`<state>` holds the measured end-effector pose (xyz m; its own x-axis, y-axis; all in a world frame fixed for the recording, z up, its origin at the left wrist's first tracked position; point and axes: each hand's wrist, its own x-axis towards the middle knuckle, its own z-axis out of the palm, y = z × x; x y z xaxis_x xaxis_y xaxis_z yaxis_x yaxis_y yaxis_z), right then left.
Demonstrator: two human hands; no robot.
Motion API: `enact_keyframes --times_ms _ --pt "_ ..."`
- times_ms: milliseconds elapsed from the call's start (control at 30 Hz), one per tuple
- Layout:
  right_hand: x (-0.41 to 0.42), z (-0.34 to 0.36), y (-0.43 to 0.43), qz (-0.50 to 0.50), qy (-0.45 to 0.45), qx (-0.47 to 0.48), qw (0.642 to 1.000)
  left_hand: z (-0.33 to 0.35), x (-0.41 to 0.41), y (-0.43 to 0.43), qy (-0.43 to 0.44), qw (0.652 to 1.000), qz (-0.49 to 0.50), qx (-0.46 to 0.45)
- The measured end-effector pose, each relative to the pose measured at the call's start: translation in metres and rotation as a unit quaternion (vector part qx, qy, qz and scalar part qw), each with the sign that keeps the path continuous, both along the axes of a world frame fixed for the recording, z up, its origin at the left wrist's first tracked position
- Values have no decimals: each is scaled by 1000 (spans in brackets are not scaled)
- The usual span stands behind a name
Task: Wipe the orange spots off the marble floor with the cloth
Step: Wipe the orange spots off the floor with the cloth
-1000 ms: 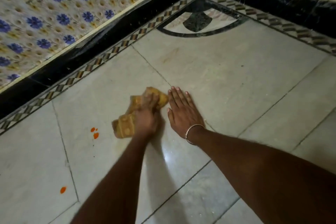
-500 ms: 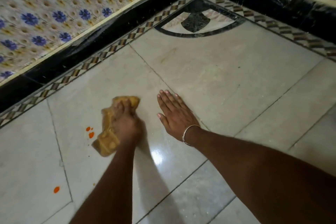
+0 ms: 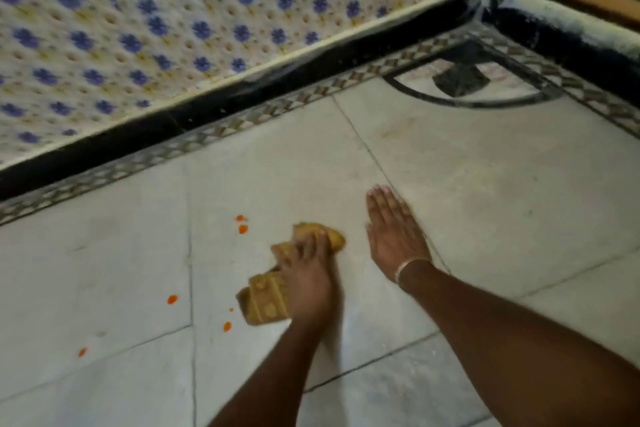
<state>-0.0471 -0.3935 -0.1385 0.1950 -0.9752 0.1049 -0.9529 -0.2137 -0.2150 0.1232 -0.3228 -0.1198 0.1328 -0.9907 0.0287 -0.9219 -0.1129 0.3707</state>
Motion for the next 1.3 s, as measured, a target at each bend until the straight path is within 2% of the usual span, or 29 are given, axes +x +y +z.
enact_keyframes --times_ms 33,67,133,200,300,333,433,500,567,633,733,800,900,1067,1167,1200,1300 --pt "3 2 2 -10 12 4 1000 11 6 -5 53 999 6 3" --pt "10 8 4 -23 19 3 1000 32 18 -18 146 988 45 9" --pt "24 13 10 -60 12 6 998 74 42 -38 306 943 131 -17" --pt "43 14 26 -62 -5 15 998 115 60 -45 358 912 189 -69" --pt "83 13 46 -19 -28 12 999 143 76 -47 305 914 214 -161" --pt "96 15 49 -10 -35 9 999 144 81 -48 280 923 209 -163" --pt "127 23 43 6 -62 11 998 124 92 -54 167 963 205 -43" --pt "141 27 38 15 -84 23 996 106 108 -50 113 974 196 -24" --pt "150 26 39 44 -89 39 994 82 130 -45 52 988 146 -25" --pt "157 18 44 65 -76 57 993 55 146 -40 -27 997 67 13" --pt "164 2 48 54 -37 35 997 19 145 -37 -92 993 -51 58" --pt "168 0 48 43 -31 26 998 6 142 -39 -106 991 -70 34" --pt "169 5 37 56 -29 37 997 1 140 -42 -85 996 -33 20" --pt "160 3 8 30 -35 15 999 2 136 -51 -45 993 105 35" --pt "162 -1 11 37 -39 14 998 2 115 -22 -26 982 182 41" --pt "163 1 12 33 -44 8 998 4 105 -12 -32 983 174 40" --pt "161 2 9 28 -42 8 999 3 103 -20 -56 996 56 46"
